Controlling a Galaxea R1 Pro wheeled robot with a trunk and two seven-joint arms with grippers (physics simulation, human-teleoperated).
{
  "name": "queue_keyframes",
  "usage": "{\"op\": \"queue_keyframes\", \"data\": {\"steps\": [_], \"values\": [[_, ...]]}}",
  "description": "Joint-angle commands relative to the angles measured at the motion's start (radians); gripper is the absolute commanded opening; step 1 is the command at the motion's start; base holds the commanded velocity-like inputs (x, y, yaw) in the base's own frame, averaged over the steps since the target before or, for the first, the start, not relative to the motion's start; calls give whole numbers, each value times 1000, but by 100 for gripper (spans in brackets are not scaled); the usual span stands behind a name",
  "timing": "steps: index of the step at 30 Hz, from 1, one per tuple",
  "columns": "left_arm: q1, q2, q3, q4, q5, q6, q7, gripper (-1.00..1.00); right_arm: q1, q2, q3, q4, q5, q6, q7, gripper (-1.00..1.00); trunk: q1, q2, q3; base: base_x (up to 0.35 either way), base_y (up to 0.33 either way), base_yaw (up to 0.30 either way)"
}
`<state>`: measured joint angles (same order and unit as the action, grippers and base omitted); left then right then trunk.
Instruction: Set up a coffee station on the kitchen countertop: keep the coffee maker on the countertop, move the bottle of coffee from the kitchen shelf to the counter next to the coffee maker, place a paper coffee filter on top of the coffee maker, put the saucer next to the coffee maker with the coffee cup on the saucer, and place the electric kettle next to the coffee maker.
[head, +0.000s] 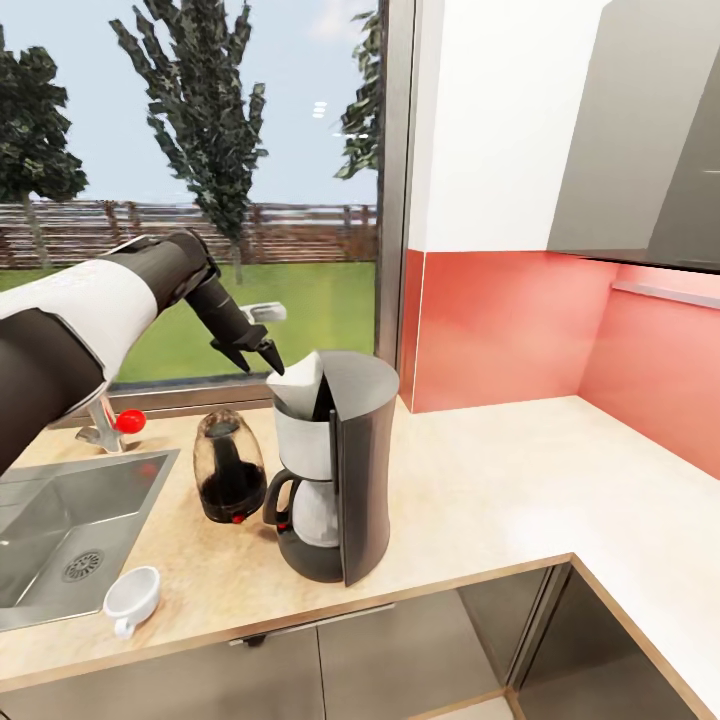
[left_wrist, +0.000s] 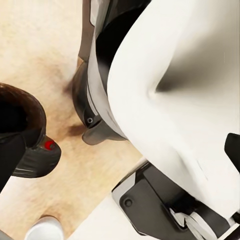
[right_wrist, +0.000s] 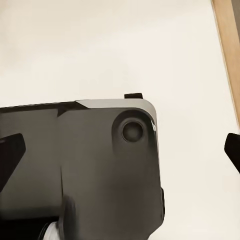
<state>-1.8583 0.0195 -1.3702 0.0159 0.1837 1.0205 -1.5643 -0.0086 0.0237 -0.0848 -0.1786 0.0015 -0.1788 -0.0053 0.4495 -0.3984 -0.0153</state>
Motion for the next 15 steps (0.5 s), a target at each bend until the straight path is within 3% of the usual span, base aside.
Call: {"op": "queue_keyframes", "data": {"steps": [1, 12, 15], "values": [[-1, 0, -9, 1, 6, 10, -7, 100, -1, 1, -8, 1, 0, -4, 1, 100, 1, -2, -2, 0, 0, 0], [-23, 15, -9, 1, 6, 10, -7, 100, -1, 1, -8, 0, 0, -4, 1, 100, 1, -2, -2, 0, 0, 0], [-33, 35, -9, 1, 7, 10, -7, 100, -1, 1, -8, -1, 0, -5, 1, 100, 1, -2, -2, 0, 0, 0]]}}
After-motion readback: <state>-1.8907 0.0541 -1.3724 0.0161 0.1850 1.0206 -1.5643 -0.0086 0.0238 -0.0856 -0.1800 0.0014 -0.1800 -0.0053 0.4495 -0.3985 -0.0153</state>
